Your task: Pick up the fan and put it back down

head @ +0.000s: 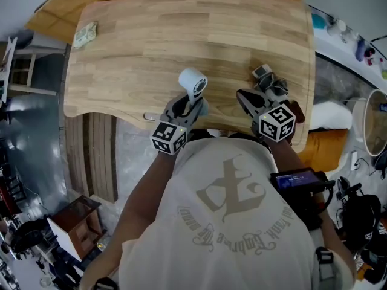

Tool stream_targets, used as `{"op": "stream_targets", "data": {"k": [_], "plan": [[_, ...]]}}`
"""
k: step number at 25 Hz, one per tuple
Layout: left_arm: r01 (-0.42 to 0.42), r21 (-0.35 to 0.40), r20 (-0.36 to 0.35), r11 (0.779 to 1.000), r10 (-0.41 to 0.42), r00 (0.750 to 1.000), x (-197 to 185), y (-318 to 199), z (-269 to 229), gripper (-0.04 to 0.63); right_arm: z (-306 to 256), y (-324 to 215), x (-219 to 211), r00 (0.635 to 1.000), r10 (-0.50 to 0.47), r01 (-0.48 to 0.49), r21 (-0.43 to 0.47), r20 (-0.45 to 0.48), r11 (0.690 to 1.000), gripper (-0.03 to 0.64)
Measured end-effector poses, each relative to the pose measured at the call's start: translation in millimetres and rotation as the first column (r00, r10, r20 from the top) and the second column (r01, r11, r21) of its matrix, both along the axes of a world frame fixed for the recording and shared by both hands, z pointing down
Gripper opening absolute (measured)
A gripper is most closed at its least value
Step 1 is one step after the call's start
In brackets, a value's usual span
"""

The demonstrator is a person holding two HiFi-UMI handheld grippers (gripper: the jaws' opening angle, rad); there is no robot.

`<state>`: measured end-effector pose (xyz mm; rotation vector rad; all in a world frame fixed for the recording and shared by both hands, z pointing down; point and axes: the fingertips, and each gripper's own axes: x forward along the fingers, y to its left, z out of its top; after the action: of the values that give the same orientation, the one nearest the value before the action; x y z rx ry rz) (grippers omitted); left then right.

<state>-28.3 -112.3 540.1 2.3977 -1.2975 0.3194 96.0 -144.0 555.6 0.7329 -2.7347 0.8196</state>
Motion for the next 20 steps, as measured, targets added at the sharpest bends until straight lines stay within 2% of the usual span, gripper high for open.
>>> {"op": "stream_targets", "data": {"k": [6, 13, 20], "plan": [[-0.097, 0.009, 0.011, 0.995, 0.097, 0.995, 28, -19, 5, 0.144, 1, 0, 13, 0.999, 0.031, -0.031, -0.004, -0.018, 1.000, 0.012], [-0.209, 0.025, 0.035, 0.978, 0.208, 0.978, 62, -41, 12, 0.144, -14, -21, 29, 0.997, 0.072, -0.071, 0.035, -0.025, 0.997, 0.014], [-0.276, 0.025, 0.076, 0.961, 0.274, 0.959, 84, -65, 29, 0.144, -27, -50, 37, 0.993, 0.114, -0.112, 0.064, -0.027, 0.992, 0.012]]}}
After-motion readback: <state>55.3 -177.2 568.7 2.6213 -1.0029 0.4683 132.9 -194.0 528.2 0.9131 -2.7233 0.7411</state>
